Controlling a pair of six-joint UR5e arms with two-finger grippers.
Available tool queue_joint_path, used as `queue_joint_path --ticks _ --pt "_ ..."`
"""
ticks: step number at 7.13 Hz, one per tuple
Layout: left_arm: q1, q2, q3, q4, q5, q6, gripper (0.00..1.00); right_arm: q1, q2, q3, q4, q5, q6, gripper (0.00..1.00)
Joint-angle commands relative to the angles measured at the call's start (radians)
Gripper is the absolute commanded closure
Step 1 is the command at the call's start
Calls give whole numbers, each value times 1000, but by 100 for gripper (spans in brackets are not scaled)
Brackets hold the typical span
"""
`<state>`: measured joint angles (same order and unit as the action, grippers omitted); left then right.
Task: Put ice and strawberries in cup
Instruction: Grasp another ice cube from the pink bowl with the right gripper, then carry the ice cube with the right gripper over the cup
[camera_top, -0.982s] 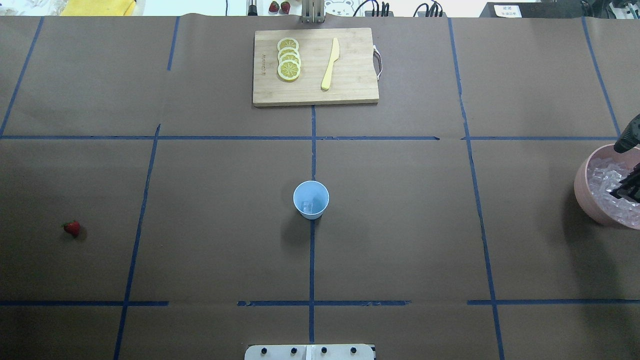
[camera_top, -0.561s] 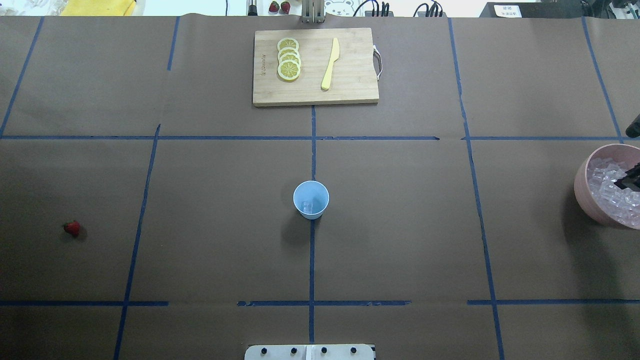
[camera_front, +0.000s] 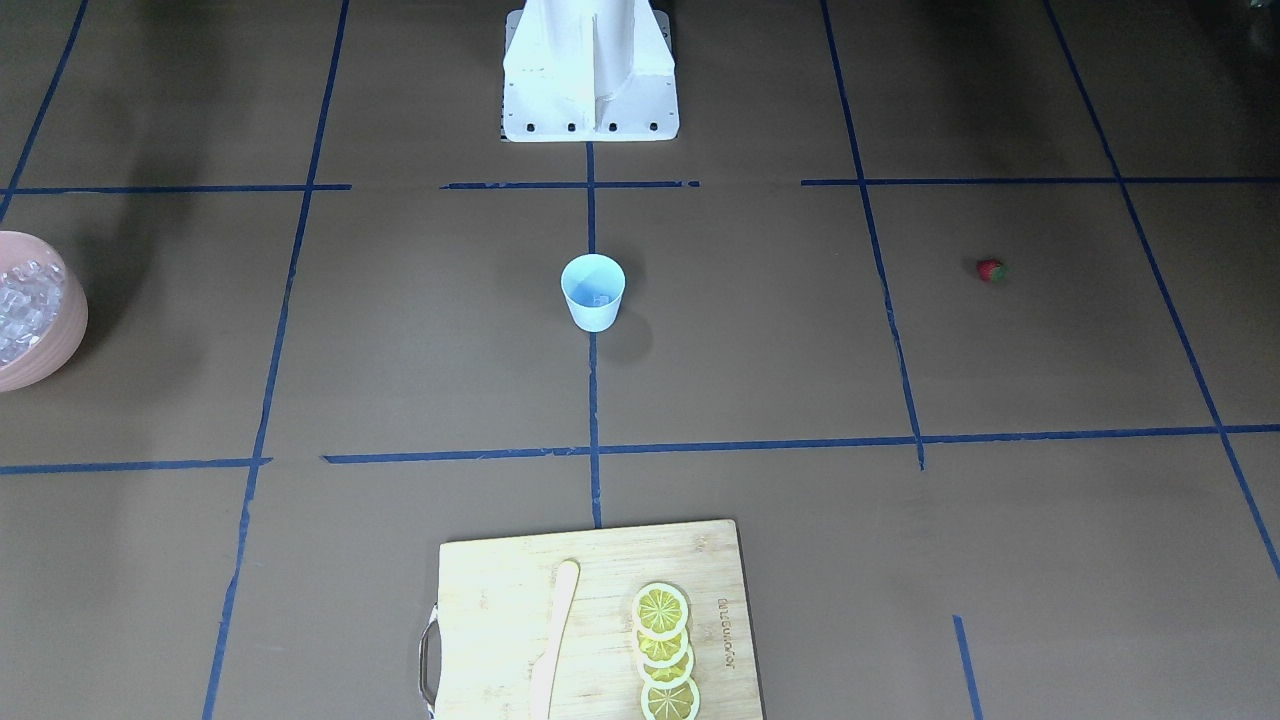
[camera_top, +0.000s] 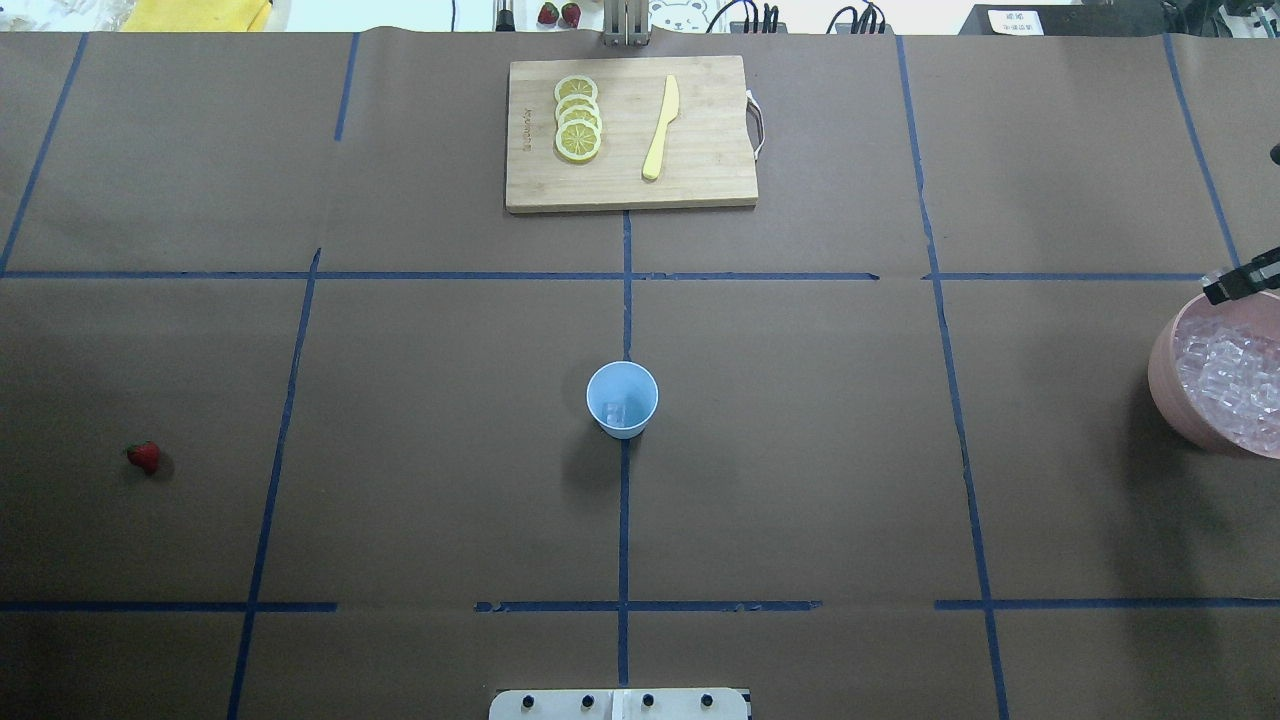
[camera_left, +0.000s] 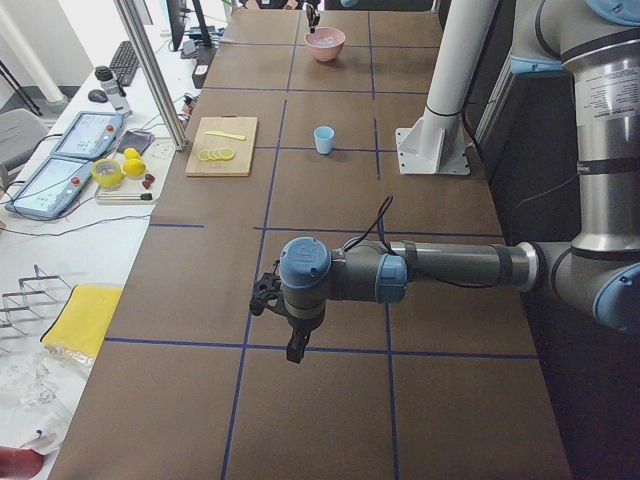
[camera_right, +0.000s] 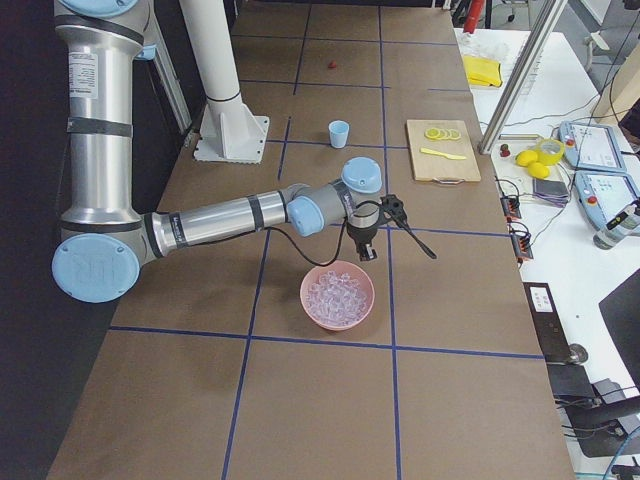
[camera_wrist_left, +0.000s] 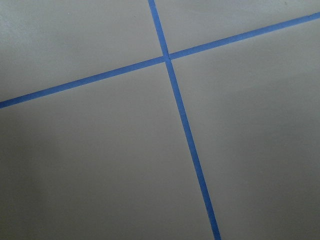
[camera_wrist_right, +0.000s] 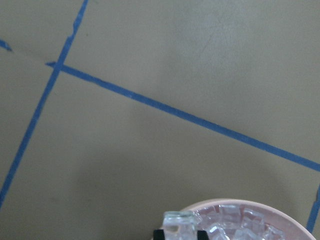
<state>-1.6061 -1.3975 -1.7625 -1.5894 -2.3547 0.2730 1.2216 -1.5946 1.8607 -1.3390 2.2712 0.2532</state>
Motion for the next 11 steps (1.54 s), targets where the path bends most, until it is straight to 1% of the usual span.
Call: queue_joint_path --ticks 1,2,3,4,5,7,8,9,10,11 --pt "0 0 0 0 0 0 0 -71 121 26 -8 1 121 96" --pt "0 0 2 0 0 0 0 -127 169 34 -9 1 232 94" --pt "0 0 2 0 0 0 0 -208 256 35 -23 -19 392 94" --pt "0 0 0 -1 0 0 0 -303 345 35 -54 -72 532 95" --pt "0 0 0 -1 0 0 0 -400 452 34 -136 -147 675 97" --pt "0 0 0 0 2 0 0 -590 659 19 -323 -340 846 98" --pt "0 0 2 0 2 0 0 -661 759 -29 -378 -422 939 98" --pt "0 0 2 0 2 0 0 -718 839 -104 -388 -483 1012 98" --pt "0 0 2 0 2 0 0 -755 873 -162 -388 -524 1035 98" --pt "0 0 3 0 2 0 0 -781 869 -176 -388 -550 1037 97"
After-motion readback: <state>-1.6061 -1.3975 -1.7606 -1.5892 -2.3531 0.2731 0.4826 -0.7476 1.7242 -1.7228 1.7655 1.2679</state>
